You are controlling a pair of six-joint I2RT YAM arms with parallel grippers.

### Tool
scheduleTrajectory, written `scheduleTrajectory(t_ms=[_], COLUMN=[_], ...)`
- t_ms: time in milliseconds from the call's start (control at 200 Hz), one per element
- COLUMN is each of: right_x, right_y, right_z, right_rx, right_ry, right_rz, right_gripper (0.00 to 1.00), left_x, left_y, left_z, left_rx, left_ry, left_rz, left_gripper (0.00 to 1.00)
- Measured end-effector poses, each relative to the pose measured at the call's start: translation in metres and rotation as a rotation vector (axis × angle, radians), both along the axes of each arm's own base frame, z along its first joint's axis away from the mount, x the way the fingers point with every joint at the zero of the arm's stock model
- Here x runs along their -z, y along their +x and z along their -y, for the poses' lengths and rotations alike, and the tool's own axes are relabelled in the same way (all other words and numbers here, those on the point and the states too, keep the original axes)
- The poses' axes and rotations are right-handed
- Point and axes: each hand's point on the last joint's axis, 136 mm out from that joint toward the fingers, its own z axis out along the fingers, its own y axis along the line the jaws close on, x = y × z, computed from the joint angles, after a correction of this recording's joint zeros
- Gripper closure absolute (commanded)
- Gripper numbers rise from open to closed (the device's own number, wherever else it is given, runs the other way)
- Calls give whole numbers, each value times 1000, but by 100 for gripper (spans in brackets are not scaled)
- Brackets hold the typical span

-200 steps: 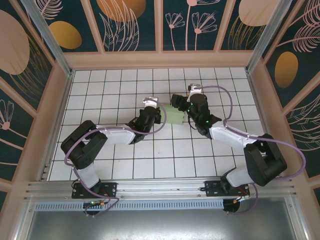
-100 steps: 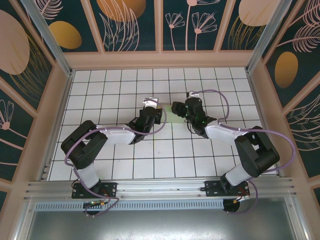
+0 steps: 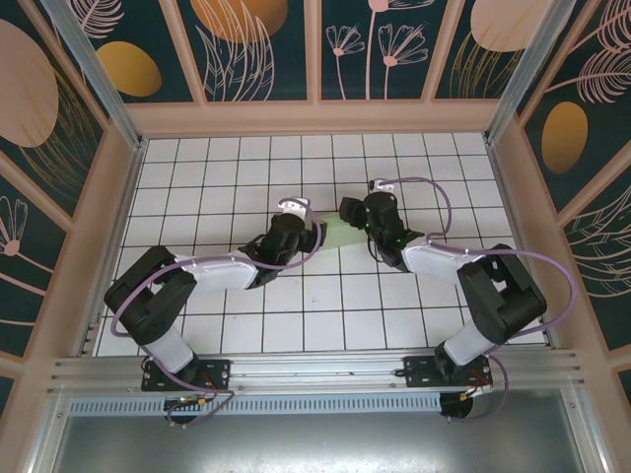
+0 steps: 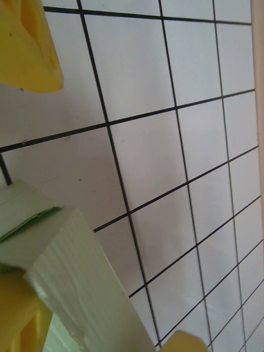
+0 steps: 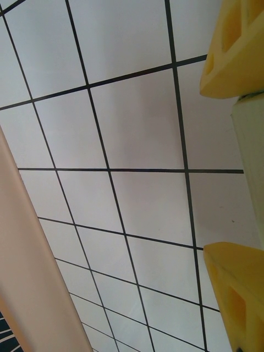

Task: Fold the paper box

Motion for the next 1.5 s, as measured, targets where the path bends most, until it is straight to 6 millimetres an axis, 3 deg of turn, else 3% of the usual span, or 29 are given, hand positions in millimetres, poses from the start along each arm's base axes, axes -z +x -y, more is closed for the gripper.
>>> scheduleTrajectory(t_ms=[375, 501, 526, 566, 646, 761, 911, 1076, 1266, 1502], right_x=[3, 4, 3, 3, 3, 3, 3, 3, 11, 11], right_y=[1, 2, 2, 2, 2, 2, 2, 2, -4, -7], right_z=[-1, -1, -2, -2, -3, -4, -4, -4, -8, -4], right_rx=[5, 5, 5, 4, 2, -2, -2, -3, -39, -70], right_ry=[11, 13, 15, 19, 22, 25, 25, 25, 29, 36], right_rz=[-5, -4, -3, -2, -1, 0, -1, -1, -35, -65], right_gripper=[30, 30, 30, 30, 30, 30, 30, 30, 30, 29], left_x=[1, -7, -10, -17, -31, -45, -37, -8, 10, 9], left_y=[-26, -39, -41, -43, -41, -24, -10, -11, -13, -7], left_z=[17, 26, 28, 30, 29, 15, 6, 11, 14, 19], left_rx=[159, 250, 265, 284, 277, 192, 103, 81, 79, 77], left_ry=[-36, -85, -99, -131, -225, -356, -436, -432, -442, -486], left_rz=[-90, -117, -119, -121, -130, -147, -208, -302, -354, -337], left_gripper=[13, 12, 3, 1, 1, 1, 20, 42, 63, 74])
